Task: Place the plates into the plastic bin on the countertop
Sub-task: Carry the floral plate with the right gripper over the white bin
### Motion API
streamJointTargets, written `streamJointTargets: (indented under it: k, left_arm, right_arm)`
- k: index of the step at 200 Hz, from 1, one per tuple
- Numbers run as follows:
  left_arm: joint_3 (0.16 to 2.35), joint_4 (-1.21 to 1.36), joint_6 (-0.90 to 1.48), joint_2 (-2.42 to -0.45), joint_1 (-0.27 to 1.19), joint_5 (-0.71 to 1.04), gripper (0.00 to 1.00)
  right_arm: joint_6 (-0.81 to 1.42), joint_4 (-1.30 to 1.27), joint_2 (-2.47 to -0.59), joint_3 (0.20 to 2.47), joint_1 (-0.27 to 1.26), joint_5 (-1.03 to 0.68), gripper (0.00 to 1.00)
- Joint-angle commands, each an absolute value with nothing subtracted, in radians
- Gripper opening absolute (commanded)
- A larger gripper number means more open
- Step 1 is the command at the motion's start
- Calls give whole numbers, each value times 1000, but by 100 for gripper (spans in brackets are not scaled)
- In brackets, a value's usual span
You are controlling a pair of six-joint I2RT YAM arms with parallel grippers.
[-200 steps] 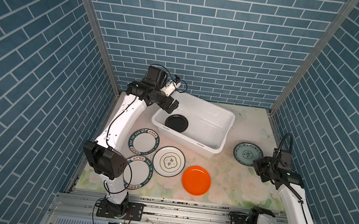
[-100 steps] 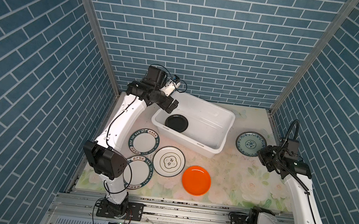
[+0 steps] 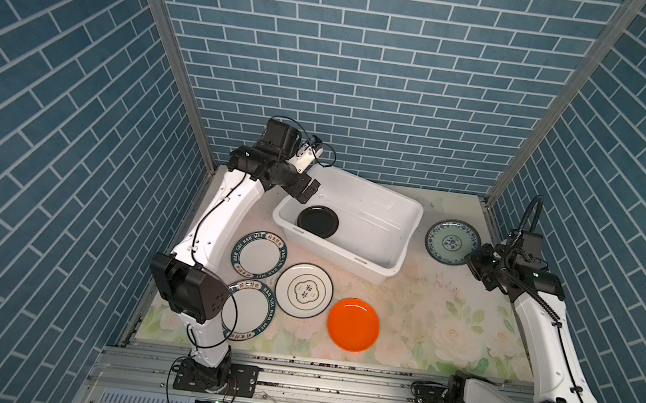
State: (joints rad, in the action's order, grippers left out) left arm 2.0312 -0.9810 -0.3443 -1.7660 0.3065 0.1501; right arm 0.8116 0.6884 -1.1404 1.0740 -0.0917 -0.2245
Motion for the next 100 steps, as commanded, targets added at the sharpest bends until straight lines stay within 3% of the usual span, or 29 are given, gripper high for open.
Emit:
streamJointTargets:
  k: [1,100]
  left_arm:
    - [2016,-973,-339,-1744,312,137,100]
    - [1993,-965,-352,-1721,312,103,100]
  right_arm:
    - [756,651,-1175,1138,-91,-256,0]
    - [701,627,-1374,1359,0,-273,0]
